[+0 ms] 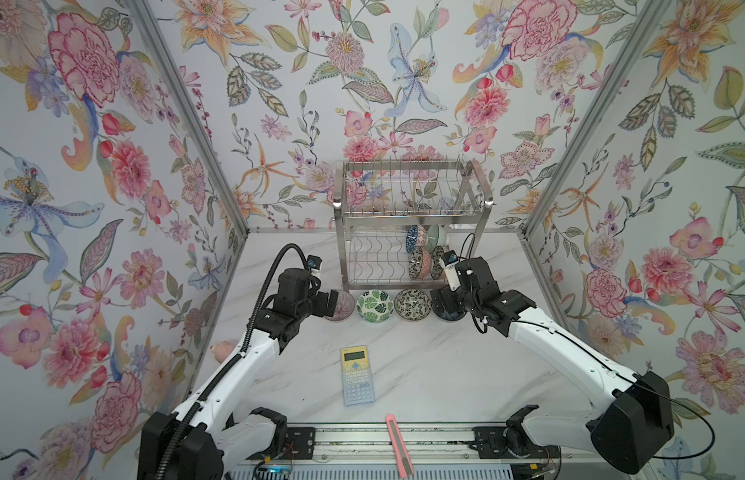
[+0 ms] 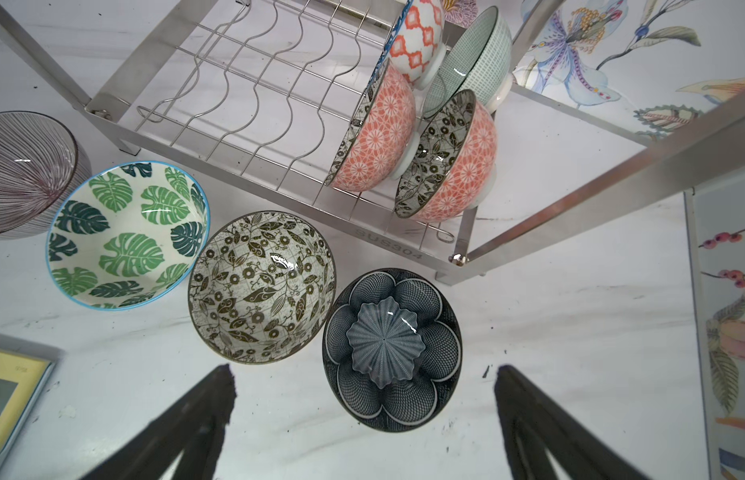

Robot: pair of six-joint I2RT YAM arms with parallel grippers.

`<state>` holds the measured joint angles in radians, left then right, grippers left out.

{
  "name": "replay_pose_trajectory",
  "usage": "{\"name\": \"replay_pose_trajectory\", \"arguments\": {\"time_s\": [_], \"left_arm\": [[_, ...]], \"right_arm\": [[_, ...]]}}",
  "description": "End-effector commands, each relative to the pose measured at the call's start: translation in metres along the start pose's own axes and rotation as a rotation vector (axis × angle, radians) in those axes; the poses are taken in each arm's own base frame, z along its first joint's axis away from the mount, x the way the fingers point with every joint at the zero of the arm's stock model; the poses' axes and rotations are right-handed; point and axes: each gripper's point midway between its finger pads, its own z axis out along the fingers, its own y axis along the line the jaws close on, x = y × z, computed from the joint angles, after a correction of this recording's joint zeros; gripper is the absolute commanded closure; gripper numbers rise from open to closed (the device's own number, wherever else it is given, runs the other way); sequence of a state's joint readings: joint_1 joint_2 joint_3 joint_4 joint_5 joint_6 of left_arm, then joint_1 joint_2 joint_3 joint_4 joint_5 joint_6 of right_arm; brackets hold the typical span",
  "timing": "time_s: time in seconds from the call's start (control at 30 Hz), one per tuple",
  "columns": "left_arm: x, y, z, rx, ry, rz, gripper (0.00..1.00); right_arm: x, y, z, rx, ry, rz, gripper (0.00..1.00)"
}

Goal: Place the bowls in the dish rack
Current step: 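Move the left gripper onto the rim of the purple striped bowl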

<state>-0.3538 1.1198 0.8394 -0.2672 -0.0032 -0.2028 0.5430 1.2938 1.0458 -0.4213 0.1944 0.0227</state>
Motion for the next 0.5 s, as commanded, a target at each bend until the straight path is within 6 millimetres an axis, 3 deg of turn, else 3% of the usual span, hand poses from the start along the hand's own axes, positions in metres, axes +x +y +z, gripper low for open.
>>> {"name": "replay_pose_trajectory", "arguments": {"time_s": [0.0,0.47], "left_arm": [[0.01,0.001,-0.001,-0.026,0.005,-0.068,0.01],[0.067,-0.006,0.045,-0.025,0.136,-0.153,0.01]], "right_arm": [[-0.005,-0.001,-0.005,-0.024,-0.037,0.043,0.01],[-0.009,-0.009,-0.013,-0.01,-0.067,0.061,0.01]]}}
